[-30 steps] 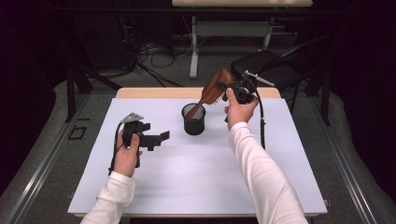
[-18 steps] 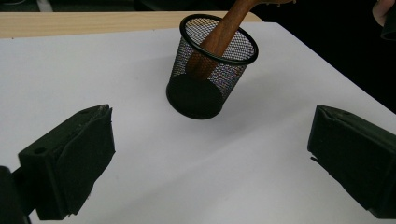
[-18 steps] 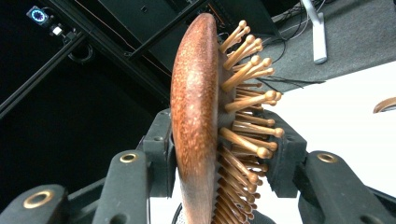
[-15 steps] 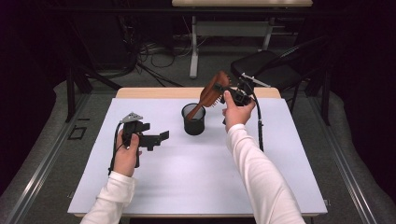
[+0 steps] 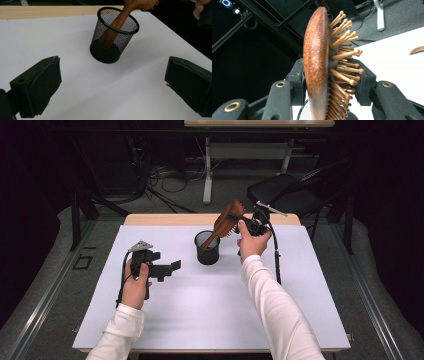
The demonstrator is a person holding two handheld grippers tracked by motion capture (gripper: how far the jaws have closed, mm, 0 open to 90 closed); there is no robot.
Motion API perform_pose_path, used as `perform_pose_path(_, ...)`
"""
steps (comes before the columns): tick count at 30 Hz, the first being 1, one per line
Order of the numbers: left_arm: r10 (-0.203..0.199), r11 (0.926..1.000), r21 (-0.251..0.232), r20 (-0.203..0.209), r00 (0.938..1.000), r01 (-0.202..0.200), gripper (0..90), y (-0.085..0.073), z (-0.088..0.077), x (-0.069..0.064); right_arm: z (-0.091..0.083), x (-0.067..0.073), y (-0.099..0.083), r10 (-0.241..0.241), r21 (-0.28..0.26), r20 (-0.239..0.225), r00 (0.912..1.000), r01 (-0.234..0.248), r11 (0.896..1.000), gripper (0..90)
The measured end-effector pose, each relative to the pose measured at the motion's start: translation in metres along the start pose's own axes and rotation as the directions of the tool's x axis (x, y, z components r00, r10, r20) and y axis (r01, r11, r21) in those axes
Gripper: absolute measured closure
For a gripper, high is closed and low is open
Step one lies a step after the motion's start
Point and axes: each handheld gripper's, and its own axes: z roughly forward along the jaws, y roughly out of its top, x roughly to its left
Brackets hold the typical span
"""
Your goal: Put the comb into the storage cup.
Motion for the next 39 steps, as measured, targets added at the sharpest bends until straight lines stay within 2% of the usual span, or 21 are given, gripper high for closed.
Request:
perform_pose_path(12, -0.003, 1.0, 0.004, -0.002, 1.0, 0.003, 0.9, -0.001, 0.002, 0.0, 0.005, -0.007, -0.008, 0.001, 0.013, 0.014, 0.9999, -0.001, 1.0, 52.1)
perform_pose_path(19, -0.003, 1.0, 0.003, 0.0, 1.0, 0.003, 0.9, -0.001, 0.001, 0.001, 0.007, -0.007, -0.011, -0.007, 0.027, 0.021, 0.9997, 0.006, 1.0, 52.0)
perform_pose_path(31, -0.004, 1.0, 0.003, 0.0, 1.0, 0.004, 0.9, -0.001, 0.002, 0.001, 0.008, -0.007, -0.012, -0.016, 0.02, 0.016, 0.9997, 0.016, 1.0, 51.8)
perform_pose_path(39, -0.005, 1.0, 0.005, -0.001, 1.0, 0.005, 0.9, -0.001, 0.002, 0.001, 0.009, -0.004, -0.014, -0.067, 0.026, 0.014, 0.9977, 0.066, 0.997, 51.5)
